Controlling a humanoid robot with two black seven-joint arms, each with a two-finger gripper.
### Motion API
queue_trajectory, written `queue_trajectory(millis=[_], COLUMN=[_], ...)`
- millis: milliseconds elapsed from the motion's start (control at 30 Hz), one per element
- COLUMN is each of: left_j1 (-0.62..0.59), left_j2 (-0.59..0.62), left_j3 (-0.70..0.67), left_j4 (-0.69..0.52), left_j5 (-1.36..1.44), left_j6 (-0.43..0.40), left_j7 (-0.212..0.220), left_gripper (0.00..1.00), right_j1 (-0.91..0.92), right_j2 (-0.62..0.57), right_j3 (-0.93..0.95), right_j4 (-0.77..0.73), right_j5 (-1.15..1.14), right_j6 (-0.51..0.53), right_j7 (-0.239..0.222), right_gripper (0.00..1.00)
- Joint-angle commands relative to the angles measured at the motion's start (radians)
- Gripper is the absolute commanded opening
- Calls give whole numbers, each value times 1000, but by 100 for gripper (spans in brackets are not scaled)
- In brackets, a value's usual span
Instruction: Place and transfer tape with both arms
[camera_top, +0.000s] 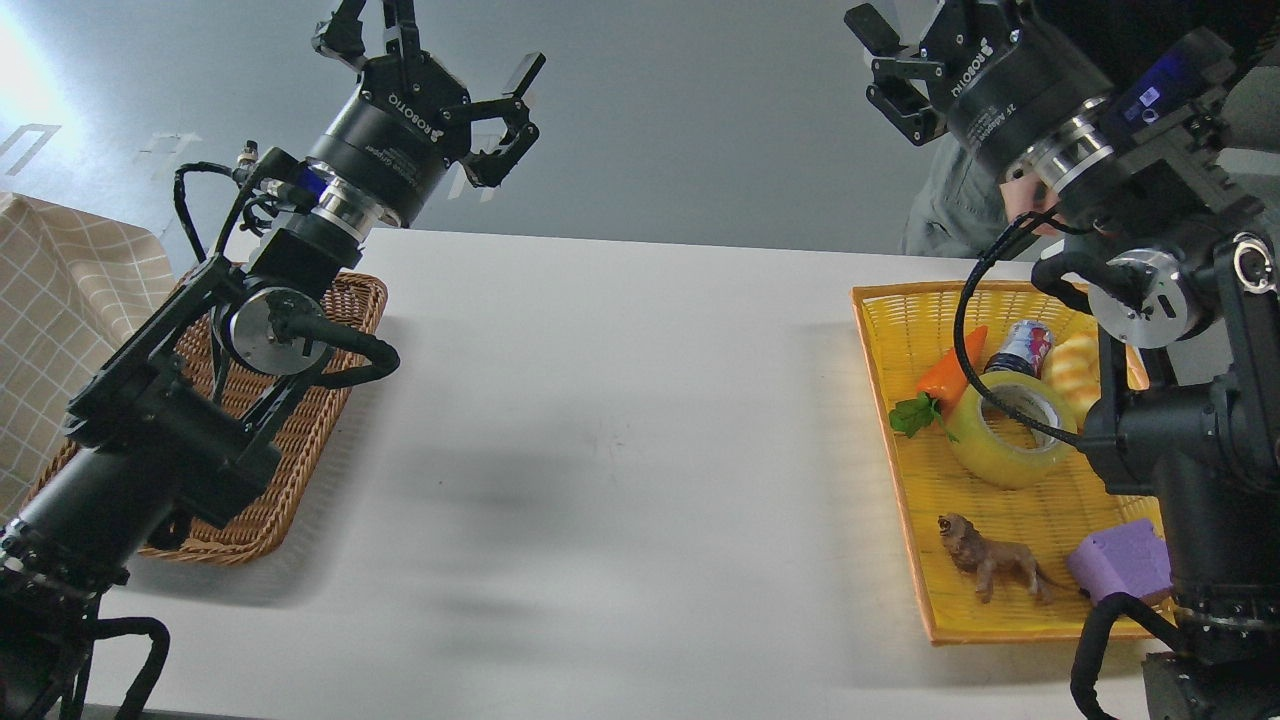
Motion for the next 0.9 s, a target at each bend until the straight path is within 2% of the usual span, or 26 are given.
queue_trajectory(millis=[0,868], left_j1=[-1,11], left_j2=[-2,-18], left_j3=[3,-3], left_j4=[0,0], left_j5=[0,-1], left_j6=[0,6], left_j7=[0,-14], left_gripper=[100,100], right_j1=[0,-37], right_j2=[0,0], right_j3=[1,1], right_j4=[0,17], right_j5=[0,2], right_j6=[0,5], right_j7=[0,-2], right_gripper=[100,100])
